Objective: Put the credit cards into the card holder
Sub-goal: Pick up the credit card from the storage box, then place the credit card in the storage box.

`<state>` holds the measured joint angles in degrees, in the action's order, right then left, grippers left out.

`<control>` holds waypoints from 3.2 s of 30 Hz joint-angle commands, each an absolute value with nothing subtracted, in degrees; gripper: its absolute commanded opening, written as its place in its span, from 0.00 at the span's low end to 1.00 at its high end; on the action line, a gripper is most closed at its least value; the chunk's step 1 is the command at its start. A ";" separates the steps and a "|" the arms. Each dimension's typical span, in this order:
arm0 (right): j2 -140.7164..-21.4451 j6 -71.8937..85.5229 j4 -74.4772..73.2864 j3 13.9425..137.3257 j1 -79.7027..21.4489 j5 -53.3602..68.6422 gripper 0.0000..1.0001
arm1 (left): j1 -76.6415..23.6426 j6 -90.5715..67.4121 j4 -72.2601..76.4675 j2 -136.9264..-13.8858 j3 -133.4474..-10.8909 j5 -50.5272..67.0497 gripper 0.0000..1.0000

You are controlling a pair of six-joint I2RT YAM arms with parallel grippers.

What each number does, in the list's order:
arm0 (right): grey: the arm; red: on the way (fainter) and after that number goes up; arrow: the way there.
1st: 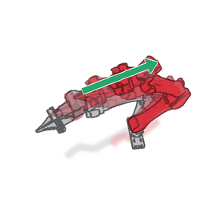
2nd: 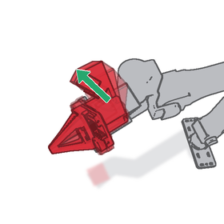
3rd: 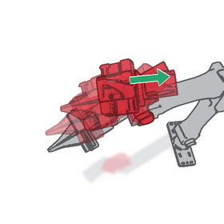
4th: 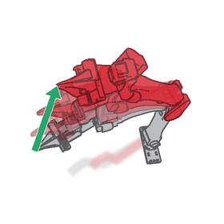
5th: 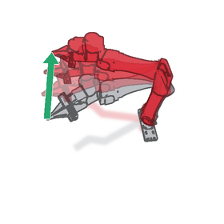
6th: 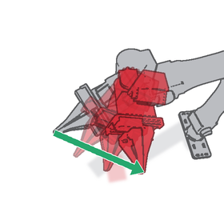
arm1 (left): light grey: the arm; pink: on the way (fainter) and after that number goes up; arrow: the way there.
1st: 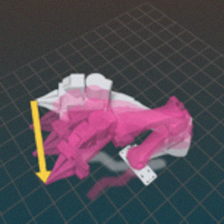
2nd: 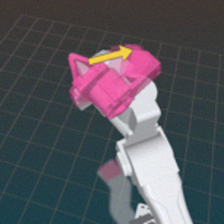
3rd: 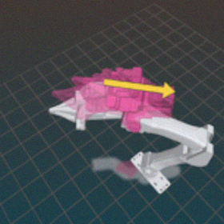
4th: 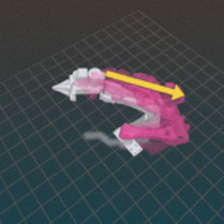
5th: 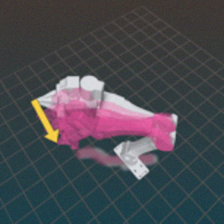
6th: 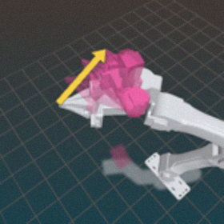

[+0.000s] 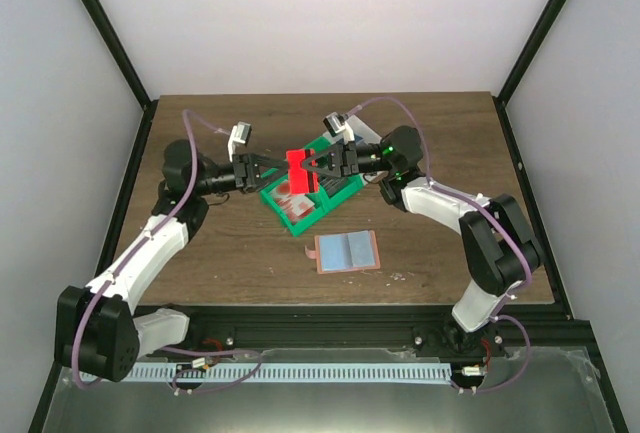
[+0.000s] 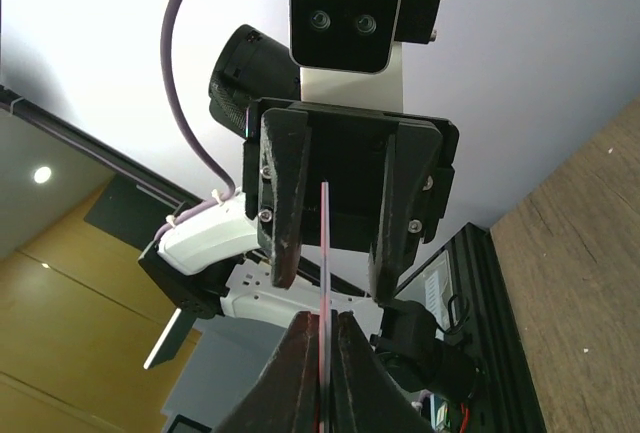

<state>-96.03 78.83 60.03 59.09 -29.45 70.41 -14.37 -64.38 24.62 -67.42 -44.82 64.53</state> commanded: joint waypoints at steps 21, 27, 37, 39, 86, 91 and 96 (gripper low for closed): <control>-94.02 69.03 47.11 60.06 -29.27 67.63 0.13 | -13.15 -65.73 27.25 -67.91 -43.38 61.41 0.01; -96.43 70.54 48.04 61.44 -29.09 66.82 0.06 | -12.35 -67.30 29.00 -69.46 -42.89 62.32 0.01; -100.71 69.28 45.33 66.25 -30.22 68.09 0.27 | -11.60 -68.45 31.29 -71.61 -42.69 63.16 0.03; -101.71 67.85 43.32 67.85 -31.00 68.18 0.30 | -11.59 -68.69 31.93 -72.08 -42.67 63.55 0.03; -86.91 49.58 18.88 55.58 -25.58 45.55 0.00 | -7.01 -26.62 -16.55 -72.85 -53.73 43.17 0.00; -82.04 44.45 10.79 53.49 -25.58 38.93 0.00 | -16.00 -19.63 -24.87 -76.19 -58.97 27.45 0.00; -77.91 42.65 7.13 50.06 -25.58 35.27 0.00 | -24.34 -12.50 -31.93 -80.53 -64.42 12.16 0.00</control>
<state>-81.03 46.50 12.82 52.23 -25.69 40.58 -19.07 -21.56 -23.07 -77.67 -60.14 29.17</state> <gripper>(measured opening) 0.010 0.024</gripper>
